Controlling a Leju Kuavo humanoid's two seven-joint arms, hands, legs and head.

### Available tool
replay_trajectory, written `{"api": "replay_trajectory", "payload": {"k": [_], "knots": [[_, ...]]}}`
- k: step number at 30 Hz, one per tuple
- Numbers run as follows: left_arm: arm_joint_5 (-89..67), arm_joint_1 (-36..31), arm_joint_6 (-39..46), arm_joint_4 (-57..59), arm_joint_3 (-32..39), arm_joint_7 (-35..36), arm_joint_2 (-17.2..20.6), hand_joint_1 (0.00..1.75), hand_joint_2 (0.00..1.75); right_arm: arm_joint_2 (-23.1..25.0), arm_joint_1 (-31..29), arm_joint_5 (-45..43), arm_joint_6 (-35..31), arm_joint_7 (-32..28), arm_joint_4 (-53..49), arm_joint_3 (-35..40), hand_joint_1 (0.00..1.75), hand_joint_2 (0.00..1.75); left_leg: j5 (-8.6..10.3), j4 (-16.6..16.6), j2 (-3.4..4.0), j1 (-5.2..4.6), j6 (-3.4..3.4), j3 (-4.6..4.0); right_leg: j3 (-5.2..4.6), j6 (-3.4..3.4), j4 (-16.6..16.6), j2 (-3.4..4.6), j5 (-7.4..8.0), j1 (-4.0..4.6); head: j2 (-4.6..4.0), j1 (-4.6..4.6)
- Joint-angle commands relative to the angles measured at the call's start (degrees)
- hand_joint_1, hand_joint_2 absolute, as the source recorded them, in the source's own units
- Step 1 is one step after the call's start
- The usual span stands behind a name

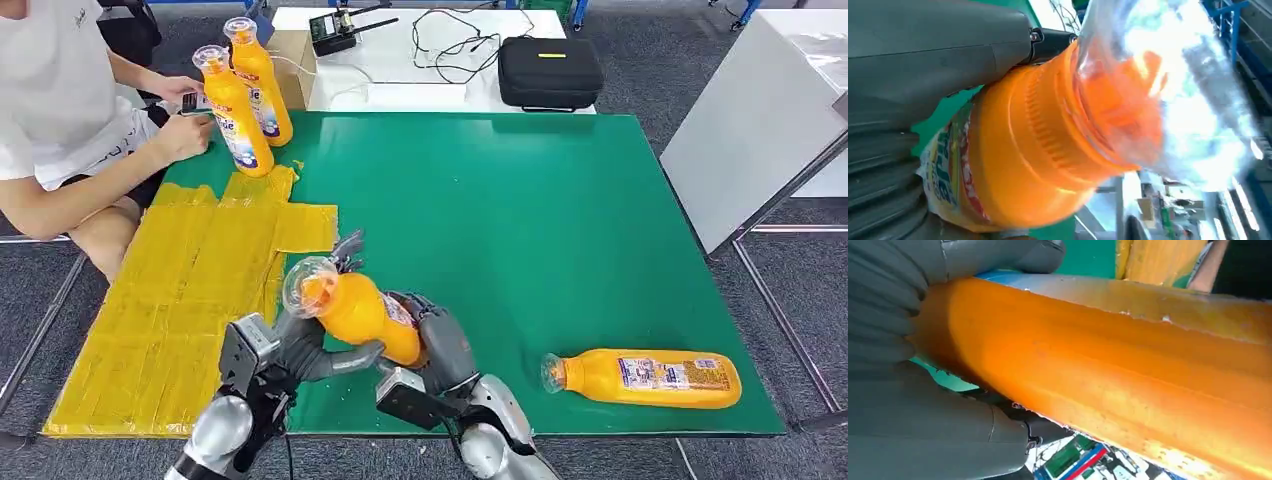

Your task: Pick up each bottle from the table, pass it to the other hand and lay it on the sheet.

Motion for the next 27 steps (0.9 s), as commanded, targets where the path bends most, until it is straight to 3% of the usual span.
{"api": "replay_trajectory", "payload": {"k": [1,8,9,27], "knots": [[3.4,-1.0,-0.8,1.1,-1.1,-0.8,0.4,0.0,1.75,0.4,-3.4,-1.8,1.0,-0.4,9.4,0.8,1.75,1.75,-0.19,0.0,0.31,0.1,-0.17,0.36,0.38,-0.07,-0.1,0.13,-0.1,0.12,0.0,0.0],[3.4,-1.0,-0.8,1.1,-1.1,-0.8,0.4,0.02,1.75,0.4,-3.4,-1.8,1.0,-0.4,9.4,0.8,1.75,1.75,-0.15,0.0,0.21,0.06,-0.14,0.27,0.29,-0.05,0.0,0.06,-0.1,0.08,0.0,0.0],[3.5,-1.1,-0.7,1.4,-1.1,-0.8,0.3,1.73,1.75,0.3,-3.3,-1.8,1.1,-0.5,9.0,1.0,1.75,1.75,-0.13,0.0,0.19,0.07,-0.13,0.25,0.27,-0.05,0.0,0.05,-0.09,0.08,0.0,0.0],[0.4,-2.4,1.8,6.0,-2.6,-0.7,-0.4,1.75,1.75,-0.2,-2.2,-3.3,0.5,-1.9,1.6,3.4,1.75,1.75,-0.13,0.0,0.14,0.05,-0.14,0.23,0.24,-0.05,0.0,0.0,-0.1,0.07,0.0,0.02]]}}
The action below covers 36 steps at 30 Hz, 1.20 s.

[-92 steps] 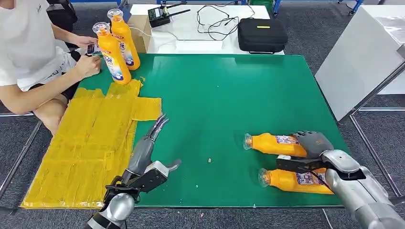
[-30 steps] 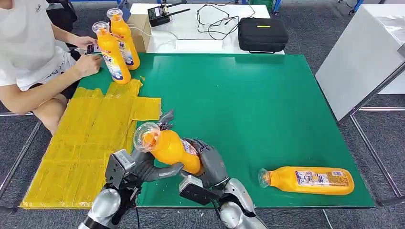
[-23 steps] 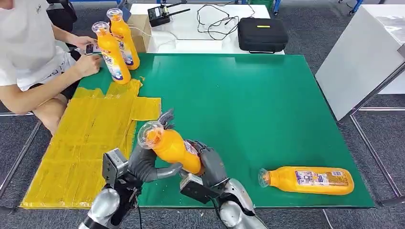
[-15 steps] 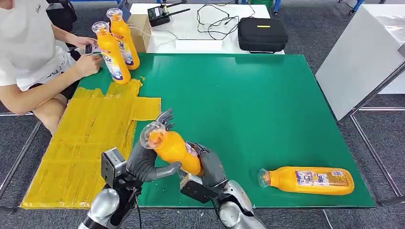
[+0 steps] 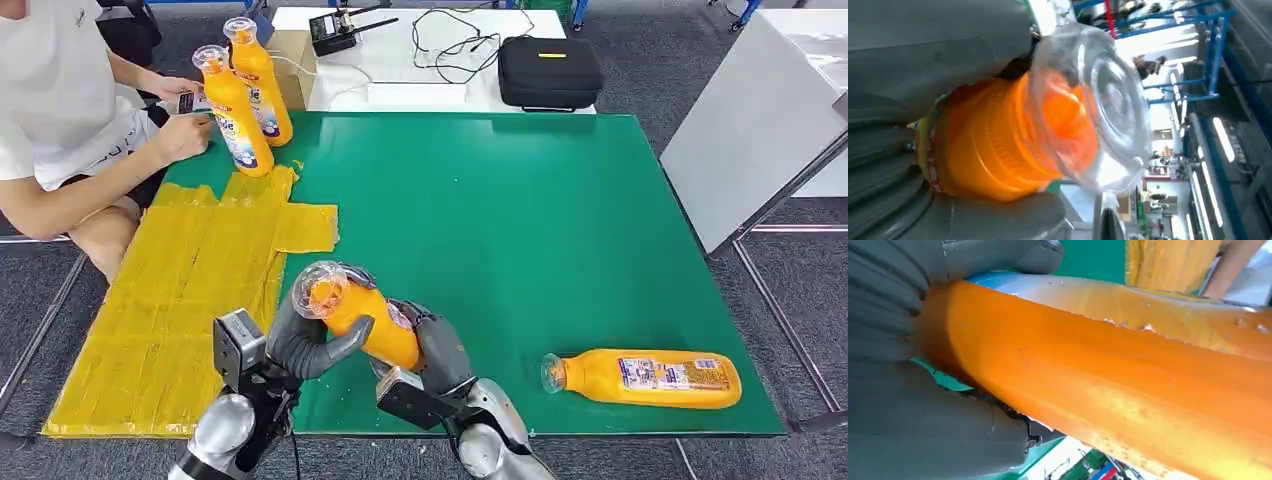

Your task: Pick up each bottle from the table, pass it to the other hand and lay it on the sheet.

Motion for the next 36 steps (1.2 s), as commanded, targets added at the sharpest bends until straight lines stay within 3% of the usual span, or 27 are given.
{"api": "replay_trajectory", "payload": {"k": [1,18,19,20,36], "knots": [[-1.0,-1.9,0.7,4.9,-2.1,0.3,0.0,1.75,1.75,-0.8,-1.6,-1.3,-0.3,-0.7,-1.4,2.8,1.75,1.75,-0.08,0.0,0.11,0.03,-0.09,0.15,0.17,-0.03,0.0,0.01,-0.07,0.04,0.0,0.02],[-1.2,-2.0,0.8,5.0,-2.3,0.4,0.2,1.75,1.75,-0.9,-1.5,-1.8,-0.6,-1.2,-1.9,2.8,1.75,1.75,-0.16,0.0,0.19,0.06,-0.14,0.26,0.3,-0.05,0.0,0.04,-0.12,0.08,0.0,0.02],[-1.4,-2.1,0.7,5.0,-2.4,0.5,0.3,1.59,1.75,-0.9,-1.5,-2.0,-0.5,-1.3,-2.1,2.8,1.75,1.75,-0.1,0.0,0.14,0.04,-0.1,0.18,0.21,-0.04,0.0,0.03,-0.07,0.05,0.0,0.02],[-1.7,-2.1,0.7,5.0,-2.7,0.6,0.4,0.02,1.75,-1.0,-1.6,-2.1,-0.6,-1.3,-2.2,2.7,1.75,1.75,-0.07,0.0,0.11,0.02,-0.09,0.14,0.16,-0.03,0.0,0.02,-0.06,0.04,0.0,0.04],[-1.9,-2.2,0.8,5.1,-3.4,0.7,0.2,0.0,1.75,-0.7,-1.8,-2.7,-0.7,-1.1,-0.3,2.2,1.75,1.75,-0.08,0.0,0.13,0.03,-0.09,0.16,0.18,-0.04,0.0,0.03,-0.06,0.04,0.0,0.02]]}}
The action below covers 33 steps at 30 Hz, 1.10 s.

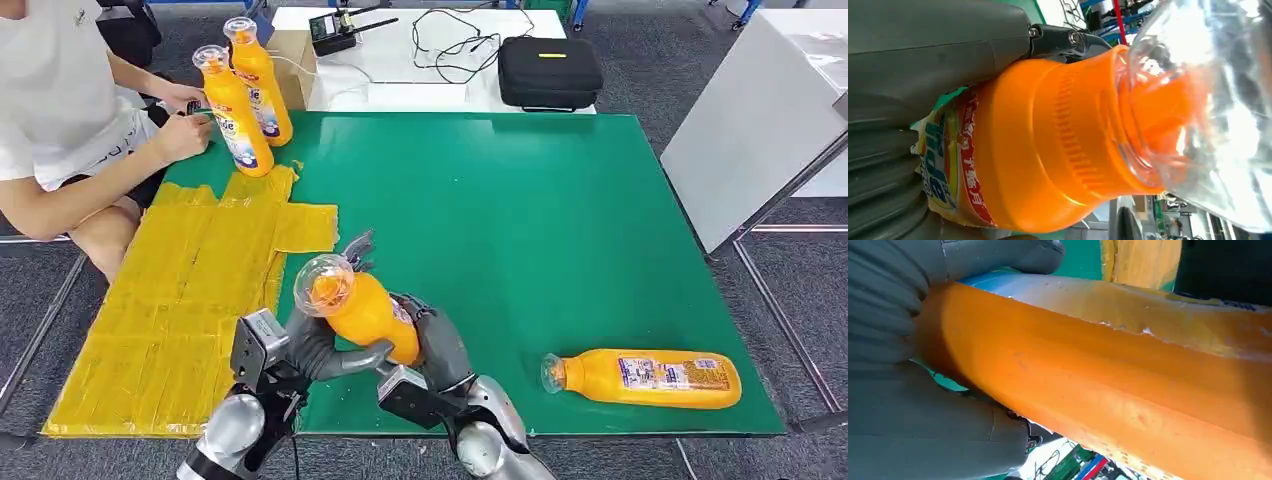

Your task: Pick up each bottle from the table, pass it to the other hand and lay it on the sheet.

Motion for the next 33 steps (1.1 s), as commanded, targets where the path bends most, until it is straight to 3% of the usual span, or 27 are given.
{"api": "replay_trajectory", "payload": {"k": [1,9,10,11,31,32,33], "knots": [[-0.1,-1.4,-0.1,3.6,-2.0,0.2,0.5,0.0,1.75,-0.7,-1.9,-0.2,0.2,-0.1,1.6,1.7,1.75,1.75,-0.16,0.0,0.21,0.05,-0.14,0.29,0.32,-0.05,0.0,0.05,-0.11,0.07,0.0,0.0],[1.6,-1.3,0.5,4.2,-0.9,0.1,-0.2,0.0,1.75,-0.4,-2.4,-0.4,0.8,0.1,3.3,2.4,1.75,1.75,-0.14,0.0,0.19,0.06,-0.14,0.26,0.29,-0.05,-0.1,0.04,-0.1,0.08,0.0,0.0],[2.0,-1.2,0.6,3.9,-0.6,-0.1,-0.2,0.94,1.75,-0.4,-2.5,-0.4,0.7,0.1,3.5,2.4,1.75,1.75,-0.09,0.0,0.15,0.05,-0.1,0.19,0.21,-0.04,-0.1,0.03,-0.06,0.06,0.0,0.0],[2.8,-1.0,0.7,3.6,-0.2,-0.2,-0.4,1.75,1.75,-0.4,-2.6,-0.5,0.7,0.2,3.8,2.5,1.75,1.75,-0.08,0.0,0.14,0.04,-0.09,0.16,0.18,-0.03,0.0,0.04,-0.05,0.05,0.0,0.0],[4.9,1.5,3.5,1.3,1.0,-1.5,-0.9,1.75,1.75,-1.2,-0.4,-2.2,-1.1,-0.4,1.1,0.3,1.75,1.75,-0.12,0.0,0.16,0.04,-0.11,0.23,0.26,-0.04,-0.1,0.03,-0.09,0.06,0.0,0.0],[4.6,2.2,4.8,0.4,1.3,-1.8,-1.0,1.75,1.75,-1.3,0.3,-2.8,-1.4,-0.6,-0.1,-0.3,1.64,1.75,-0.15,0.0,0.2,0.05,-0.12,0.26,0.29,-0.05,-0.1,0.05,-0.1,0.07,0.0,0.0],[4.6,2.2,4.8,0.4,1.3,-1.8,-1.0,1.75,1.75,-1.3,0.3,-2.8,-1.4,-0.6,-0.1,-0.3,1.64,1.75,-0.15,0.0,0.2,0.05,-0.12,0.26,0.29,-0.05,-0.1,0.05,-0.1,0.07,0.0,0.0]]}}
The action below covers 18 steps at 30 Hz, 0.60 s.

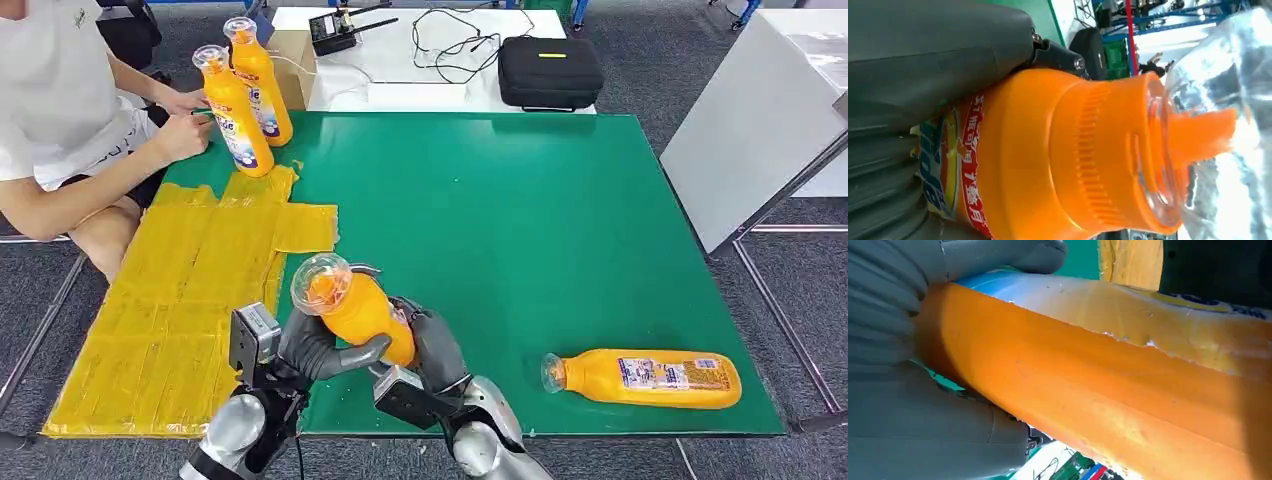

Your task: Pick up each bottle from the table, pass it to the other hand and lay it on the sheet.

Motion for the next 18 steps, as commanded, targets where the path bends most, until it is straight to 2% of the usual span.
{"api": "replay_trajectory", "payload": {"k": [1,2,3,4,5,6,16,18], "knots": [[-0.9,2.0,3.7,-0.9,1.4,-1.5,-0.5,1.75,1.75,-1.6,0.8,-1.9,-1.1,-0.7,-1.3,-1.0,1.64,1.75,-0.15,0.0,0.19,0.05,-0.12,0.27,0.3,-0.04,-0.1,0.05,-0.1,0.07,0.0,0.0],[-0.9,2.0,3.7,-0.9,1.4,-1.5,-0.5,1.75,1.75,-1.6,0.8,-1.9,-1.1,-0.7,-1.3,-1.0,1.64,1.75,-0.15,0.0,0.19,0.05,-0.12,0.27,0.3,-0.04,-0.1,0.05,-0.1,0.07,0.0,0.0],[-1.8,2.3,5.4,-1.7,1.7,-1.9,-0.6,1.75,1.75,-1.6,1.5,-2.5,-1.5,-0.9,-2.5,-1.7,0.33,1.75,-0.07,0.0,0.12,0.01,-0.07,0.15,0.16,-0.02,-0.1,0.03,-0.05,0.02,0.0,0.0],[-2.8,2.5,6.8,-2.1,1.9,-2.2,-0.5,1.75,1.75,-1.5,2.0,-2.9,-2.2,-1.2,-3.5,-2.3,0.02,1.75,-0.09,0.0,0.14,0.02,-0.08,0.19,0.2,-0.03,-0.1,0.04,-0.06,0.03,0.0,0.0],[-16.6,1.2,17.8,-4.7,3.5,-3.1,1.7,1.75,1.75,-2.1,5.9,-5.5,-3.4,-2.8,-12.4,-6.0,0.0,1.75,-0.17,0.0,0.18,0.06,-0.12,0.25,0.29,-0.04,0.0,0.03,-0.12,0.08,0.0,0.0],[-19.2,0.9,19.3,-5.2,4.0,-2.9,2.0,1.75,1.75,-2.4,6.8,-5.8,-3.5,-3.3,-14.5,-6.8,0.0,1.75,-0.15,0.1,0.08,0.06,-0.14,0.16,0.21,-0.05,0.0,-0.07,-0.15,0.08,0.0,0.0],[-19.3,0.9,19.3,-5.1,4.2,-2.8,1.9,1.75,1.75,-2.3,7.0,-5.9,-3.3,-3.3,-14.7,-6.9,0.0,1.75,-0.1,0.0,0.09,0.03,-0.14,0.09,0.08,-0.05,0.0,-0.01,-0.07,0.03,0.0,0.0],[-28.4,0.5,24.9,-5.0,4.4,-1.9,2.2,1.75,1.75,-2.0,8.1,-7.5,-4.0,-5.1,-16.8,-8.4,0.0,1.75,-0.09,0.0,0.06,0.03,-0.13,0.06,0.06,-0.04,0.0,-0.02,-0.05,0.04,0.0,0.0]]}}
